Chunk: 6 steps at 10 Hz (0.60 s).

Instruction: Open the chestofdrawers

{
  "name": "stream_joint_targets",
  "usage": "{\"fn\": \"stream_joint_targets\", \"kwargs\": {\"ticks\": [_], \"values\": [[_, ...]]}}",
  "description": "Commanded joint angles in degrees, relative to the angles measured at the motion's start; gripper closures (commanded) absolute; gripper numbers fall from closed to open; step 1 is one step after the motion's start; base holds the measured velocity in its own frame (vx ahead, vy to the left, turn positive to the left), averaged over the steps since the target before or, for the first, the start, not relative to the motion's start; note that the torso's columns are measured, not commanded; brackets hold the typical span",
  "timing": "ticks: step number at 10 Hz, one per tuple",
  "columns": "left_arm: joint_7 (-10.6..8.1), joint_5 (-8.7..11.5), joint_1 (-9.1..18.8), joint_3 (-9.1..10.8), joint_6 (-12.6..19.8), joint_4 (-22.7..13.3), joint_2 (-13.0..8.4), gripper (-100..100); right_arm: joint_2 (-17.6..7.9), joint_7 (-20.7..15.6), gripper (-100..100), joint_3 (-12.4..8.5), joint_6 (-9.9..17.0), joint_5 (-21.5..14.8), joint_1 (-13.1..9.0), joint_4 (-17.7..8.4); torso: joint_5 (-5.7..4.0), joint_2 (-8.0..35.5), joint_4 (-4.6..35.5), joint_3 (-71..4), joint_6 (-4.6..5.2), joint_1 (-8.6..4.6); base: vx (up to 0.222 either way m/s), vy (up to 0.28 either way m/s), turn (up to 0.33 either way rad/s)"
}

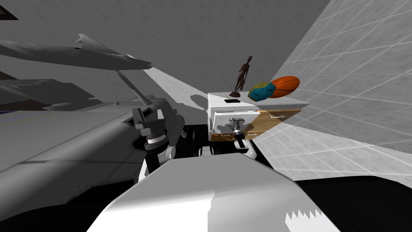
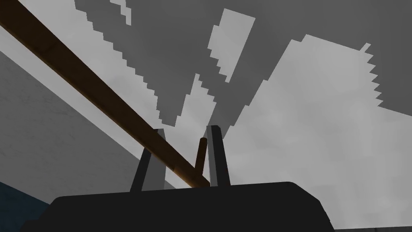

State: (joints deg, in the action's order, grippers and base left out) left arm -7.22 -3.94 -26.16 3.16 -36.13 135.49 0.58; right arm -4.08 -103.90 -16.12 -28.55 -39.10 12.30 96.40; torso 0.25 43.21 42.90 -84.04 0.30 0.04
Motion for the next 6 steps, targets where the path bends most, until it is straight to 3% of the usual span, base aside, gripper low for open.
{"fn": "stream_joint_targets", "kwargs": {"ticks": [1,6], "values": [[0.0,0.0,0.0,0.0,0.0,0.0,0.0,0,-1.05,1.08,100,-0.38,0.87,0.32,-0.64,2.08,0.07,-0.05,0.07,-0.05,0.0,0.0,-0.195,0.008,-0.037],[0.0,0.0,0.0,0.0,0.0,0.0,0.0,0,-1.5,1.64,100,0.1,1.22,0.28,0.16,2.31,0.05,-0.37,-0.08,-0.28,0.0,-0.01,-0.141,0.002,-0.006]]}}
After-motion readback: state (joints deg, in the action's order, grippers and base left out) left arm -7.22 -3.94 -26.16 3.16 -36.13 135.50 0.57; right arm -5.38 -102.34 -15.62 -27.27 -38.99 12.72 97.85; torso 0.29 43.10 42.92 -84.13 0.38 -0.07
